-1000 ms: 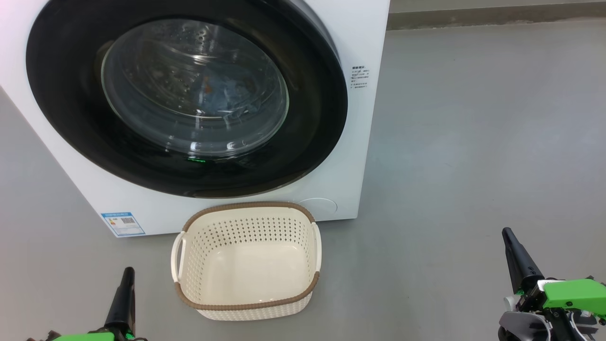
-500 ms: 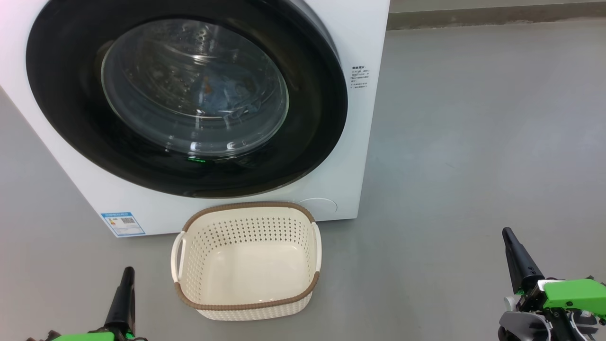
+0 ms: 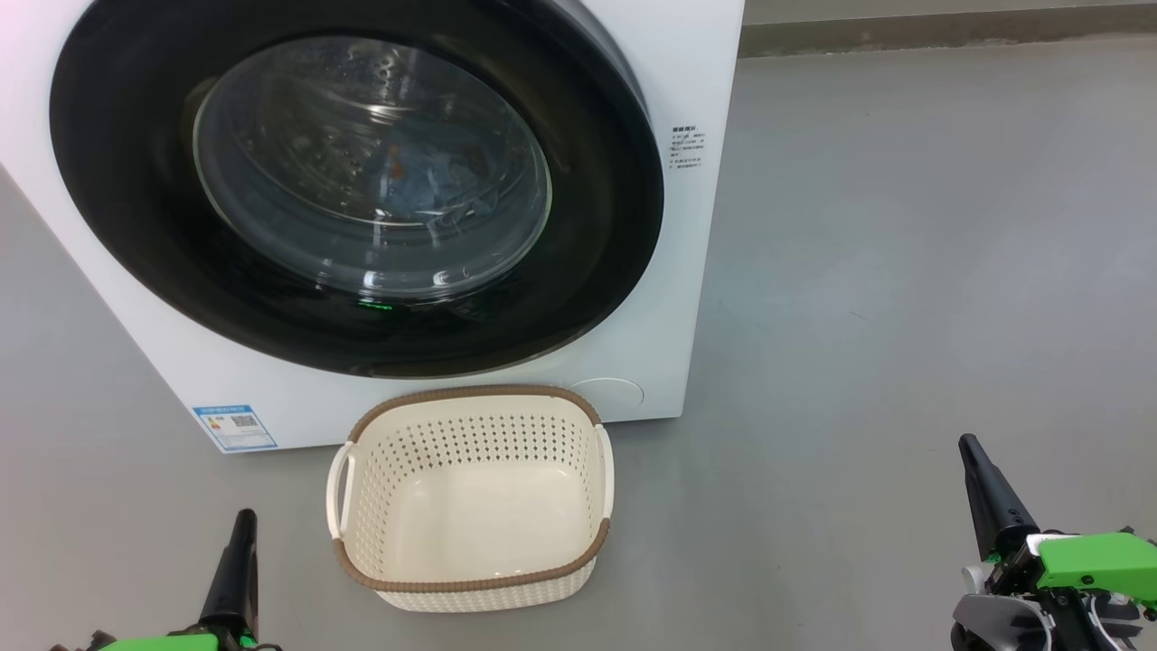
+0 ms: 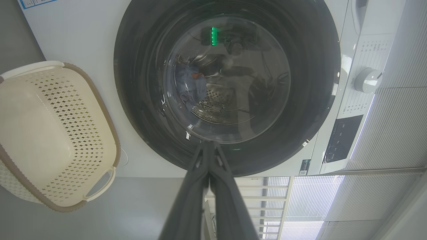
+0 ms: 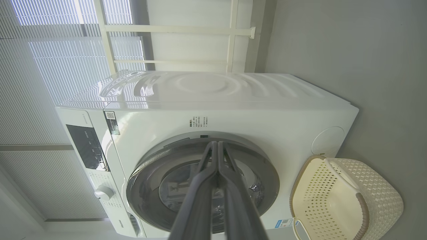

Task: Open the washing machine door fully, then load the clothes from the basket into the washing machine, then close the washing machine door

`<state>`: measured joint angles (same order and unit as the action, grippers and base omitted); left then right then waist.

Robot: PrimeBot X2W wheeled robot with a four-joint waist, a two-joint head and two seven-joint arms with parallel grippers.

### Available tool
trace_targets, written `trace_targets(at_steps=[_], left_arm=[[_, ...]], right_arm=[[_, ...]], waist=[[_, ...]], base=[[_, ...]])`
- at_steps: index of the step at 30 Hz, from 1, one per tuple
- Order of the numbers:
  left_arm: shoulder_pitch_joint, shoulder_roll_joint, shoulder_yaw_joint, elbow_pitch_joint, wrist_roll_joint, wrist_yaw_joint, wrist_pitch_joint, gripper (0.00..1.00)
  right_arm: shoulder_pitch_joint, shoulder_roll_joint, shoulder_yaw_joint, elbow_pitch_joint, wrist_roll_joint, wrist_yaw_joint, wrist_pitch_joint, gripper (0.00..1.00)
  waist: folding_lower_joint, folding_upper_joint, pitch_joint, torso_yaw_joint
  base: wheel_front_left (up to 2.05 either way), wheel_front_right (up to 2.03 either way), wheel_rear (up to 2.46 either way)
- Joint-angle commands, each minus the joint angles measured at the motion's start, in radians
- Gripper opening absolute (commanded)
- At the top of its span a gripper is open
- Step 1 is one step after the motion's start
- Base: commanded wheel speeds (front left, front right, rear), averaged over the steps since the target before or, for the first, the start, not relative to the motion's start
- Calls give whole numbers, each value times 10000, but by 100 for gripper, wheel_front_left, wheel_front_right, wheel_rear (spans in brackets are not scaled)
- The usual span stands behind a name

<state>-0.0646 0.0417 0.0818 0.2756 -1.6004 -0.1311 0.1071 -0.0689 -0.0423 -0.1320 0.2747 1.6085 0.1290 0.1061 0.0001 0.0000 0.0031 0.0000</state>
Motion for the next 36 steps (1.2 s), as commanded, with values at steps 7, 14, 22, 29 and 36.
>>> trace_targets(at_steps=[7,14,22,29,36], left_arm=[[-435,86,330,-307,-73,4,69,0],[-435,86,331,-307,-73,4,70,0],[-435,86,331,-307,-72,4,70,0],[-435,86,331,-307,-72,4,70,0],[-435,86,331,-307,-72,4,70,0]], right_arm=[[-390,-90,186,-300,4,17,67,0],[-390,-89,185,-300,3,17,69,0],[-390,-88,183,-300,1,17,70,0],[-390,-87,182,-299,0,17,71,0],[-390,-86,180,-299,-1,17,72,0]], waist=[[0,0,0,0],[0,0,0,0],[0,0,0,0],[0,0,0,0],[0,0,0,0]], base=[[0,0,0],[0,0,0],[0,0,0],[0,0,0],[0,0,0]])
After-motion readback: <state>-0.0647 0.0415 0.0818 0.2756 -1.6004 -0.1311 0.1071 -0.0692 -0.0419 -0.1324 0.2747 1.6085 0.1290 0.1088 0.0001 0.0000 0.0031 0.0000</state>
